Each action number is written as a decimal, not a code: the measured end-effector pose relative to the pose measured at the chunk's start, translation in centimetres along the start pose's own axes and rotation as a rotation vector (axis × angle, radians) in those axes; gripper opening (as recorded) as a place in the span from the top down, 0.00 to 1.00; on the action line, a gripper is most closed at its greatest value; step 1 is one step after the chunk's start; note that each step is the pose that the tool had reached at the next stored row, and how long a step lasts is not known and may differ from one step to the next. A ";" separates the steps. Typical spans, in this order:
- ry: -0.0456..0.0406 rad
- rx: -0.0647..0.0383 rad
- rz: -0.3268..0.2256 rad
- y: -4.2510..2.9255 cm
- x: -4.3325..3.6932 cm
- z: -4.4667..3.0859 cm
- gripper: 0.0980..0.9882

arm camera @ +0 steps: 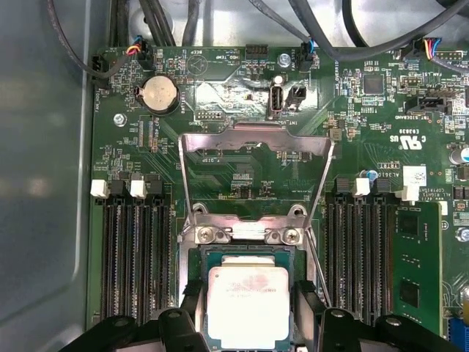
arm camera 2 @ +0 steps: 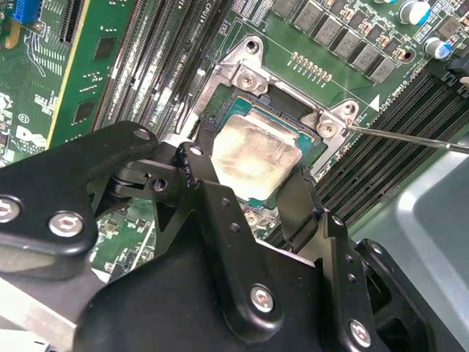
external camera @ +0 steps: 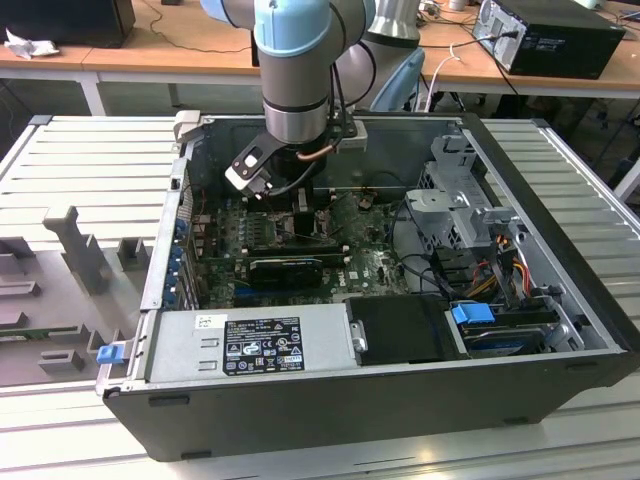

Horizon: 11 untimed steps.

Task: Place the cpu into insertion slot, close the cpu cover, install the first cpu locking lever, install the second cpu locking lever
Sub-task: 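Place the cpu into insertion slot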

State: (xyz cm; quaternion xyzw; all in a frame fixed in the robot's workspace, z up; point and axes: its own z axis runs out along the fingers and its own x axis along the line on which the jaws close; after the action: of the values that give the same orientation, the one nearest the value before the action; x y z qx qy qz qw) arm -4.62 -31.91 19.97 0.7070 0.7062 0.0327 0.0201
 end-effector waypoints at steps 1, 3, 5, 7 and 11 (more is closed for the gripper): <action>0.0000 0.000 0.000 0.01 0.00 -0.09 0.43; -0.0001 0.000 0.000 0.04 0.01 -0.53 0.43; -0.0001 0.000 0.000 0.06 0.02 -0.81 0.43; -0.0007 0.000 0.000 0.09 0.02 -1.14 0.45; -0.0083 0.000 0.000 0.14 0.04 -1.87 0.80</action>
State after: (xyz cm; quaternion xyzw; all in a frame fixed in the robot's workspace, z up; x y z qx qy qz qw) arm -4.62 -31.91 21.85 0.7070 0.7062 0.0297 0.0230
